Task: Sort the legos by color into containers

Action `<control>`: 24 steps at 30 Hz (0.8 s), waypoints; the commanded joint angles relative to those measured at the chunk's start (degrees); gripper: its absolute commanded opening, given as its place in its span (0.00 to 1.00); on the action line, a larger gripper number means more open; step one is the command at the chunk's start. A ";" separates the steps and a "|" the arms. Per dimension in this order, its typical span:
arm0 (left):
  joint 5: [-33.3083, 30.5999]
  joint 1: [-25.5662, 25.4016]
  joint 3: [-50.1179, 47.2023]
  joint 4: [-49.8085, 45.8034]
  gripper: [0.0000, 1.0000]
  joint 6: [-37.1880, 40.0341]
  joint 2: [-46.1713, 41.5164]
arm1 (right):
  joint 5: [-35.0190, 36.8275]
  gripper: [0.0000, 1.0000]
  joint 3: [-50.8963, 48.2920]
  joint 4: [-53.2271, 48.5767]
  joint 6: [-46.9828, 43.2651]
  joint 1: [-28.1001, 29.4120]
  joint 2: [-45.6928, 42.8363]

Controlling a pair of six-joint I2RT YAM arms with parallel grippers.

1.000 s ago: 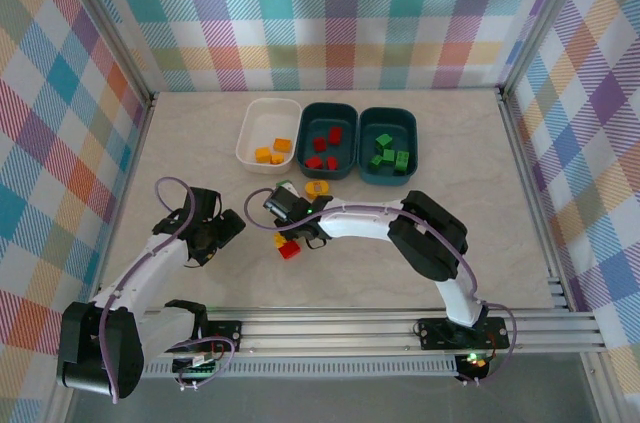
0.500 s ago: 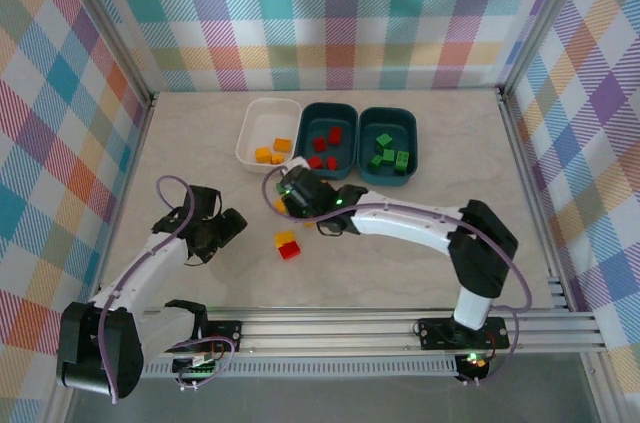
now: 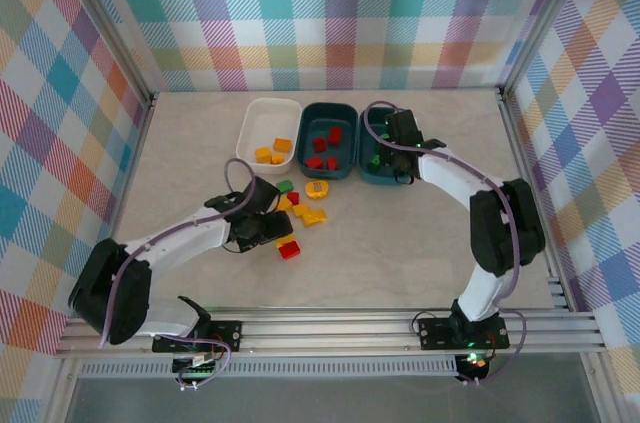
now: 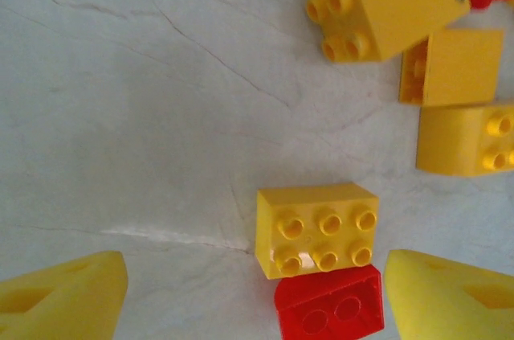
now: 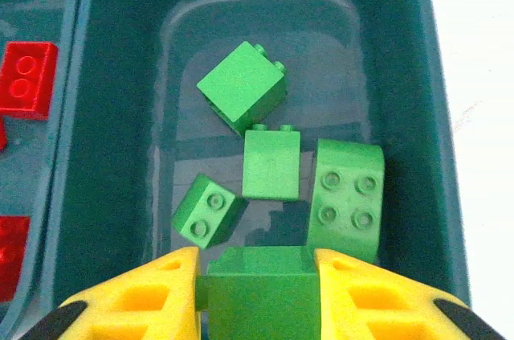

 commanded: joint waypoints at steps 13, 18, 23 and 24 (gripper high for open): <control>-4.04 -3.78 6.60 -0.20 0.81 -5.71 12.47 | -4.27 0.64 -6.83 1.70 4.67 1.55 -12.78; -3.12 -3.78 8.49 0.70 0.78 -3.64 16.33 | -0.65 0.65 -17.27 3.69 7.43 8.26 -21.61; -1.91 -3.78 9.72 2.04 0.70 -1.13 18.94 | 1.66 0.65 -26.88 7.47 8.50 11.30 -28.40; -2.02 -3.78 10.09 1.85 0.70 -0.68 19.32 | 2.41 0.65 -28.74 8.70 8.71 11.46 -29.61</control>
